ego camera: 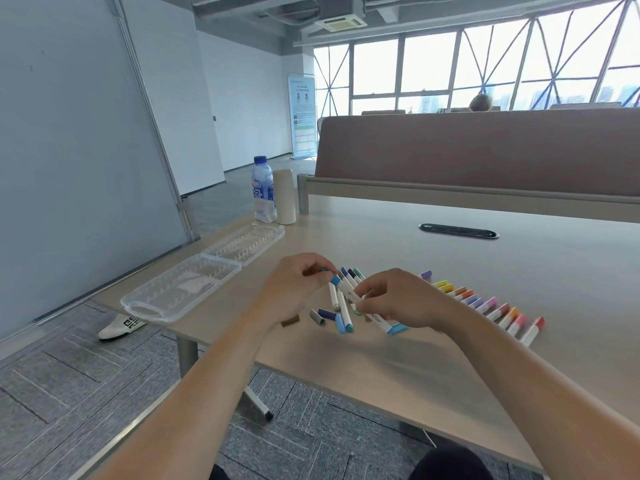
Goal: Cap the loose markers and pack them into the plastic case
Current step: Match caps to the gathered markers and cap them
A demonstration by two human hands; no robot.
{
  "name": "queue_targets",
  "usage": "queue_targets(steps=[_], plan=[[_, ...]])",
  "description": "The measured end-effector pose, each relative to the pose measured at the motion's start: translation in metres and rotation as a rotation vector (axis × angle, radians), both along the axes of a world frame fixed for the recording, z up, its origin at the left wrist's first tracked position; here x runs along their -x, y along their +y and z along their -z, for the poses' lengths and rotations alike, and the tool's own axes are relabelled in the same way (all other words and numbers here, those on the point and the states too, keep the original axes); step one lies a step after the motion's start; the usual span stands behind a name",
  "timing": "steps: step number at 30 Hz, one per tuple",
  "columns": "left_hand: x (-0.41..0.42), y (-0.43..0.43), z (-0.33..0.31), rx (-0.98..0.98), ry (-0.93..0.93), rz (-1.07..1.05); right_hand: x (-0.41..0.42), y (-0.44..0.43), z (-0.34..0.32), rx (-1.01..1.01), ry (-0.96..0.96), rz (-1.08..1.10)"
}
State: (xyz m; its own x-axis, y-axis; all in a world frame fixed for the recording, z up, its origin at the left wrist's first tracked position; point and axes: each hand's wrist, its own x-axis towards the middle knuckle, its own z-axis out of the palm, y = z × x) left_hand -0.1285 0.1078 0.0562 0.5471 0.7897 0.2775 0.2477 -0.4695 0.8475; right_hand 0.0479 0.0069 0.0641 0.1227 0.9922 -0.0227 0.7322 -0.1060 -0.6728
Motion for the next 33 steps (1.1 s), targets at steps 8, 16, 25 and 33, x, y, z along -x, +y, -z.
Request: queue_targets(steps=[8,16,25,33], plan=[[-0.009,-0.002,0.004,0.158,-0.261,-0.037,0.002,-0.001,0.002,-0.012,0.394,-0.093],[-0.011,-0.003,0.001,0.295,-0.430,-0.024,0.006,0.012,0.007,0.003,0.638,-0.086],[0.000,0.004,-0.007,0.228,-0.381,-0.043,0.015,0.025,0.008,-0.059,0.600,-0.054],[0.006,0.007,-0.002,0.196,-0.338,-0.012,0.023,0.024,0.010,-0.010,0.552,-0.083]])
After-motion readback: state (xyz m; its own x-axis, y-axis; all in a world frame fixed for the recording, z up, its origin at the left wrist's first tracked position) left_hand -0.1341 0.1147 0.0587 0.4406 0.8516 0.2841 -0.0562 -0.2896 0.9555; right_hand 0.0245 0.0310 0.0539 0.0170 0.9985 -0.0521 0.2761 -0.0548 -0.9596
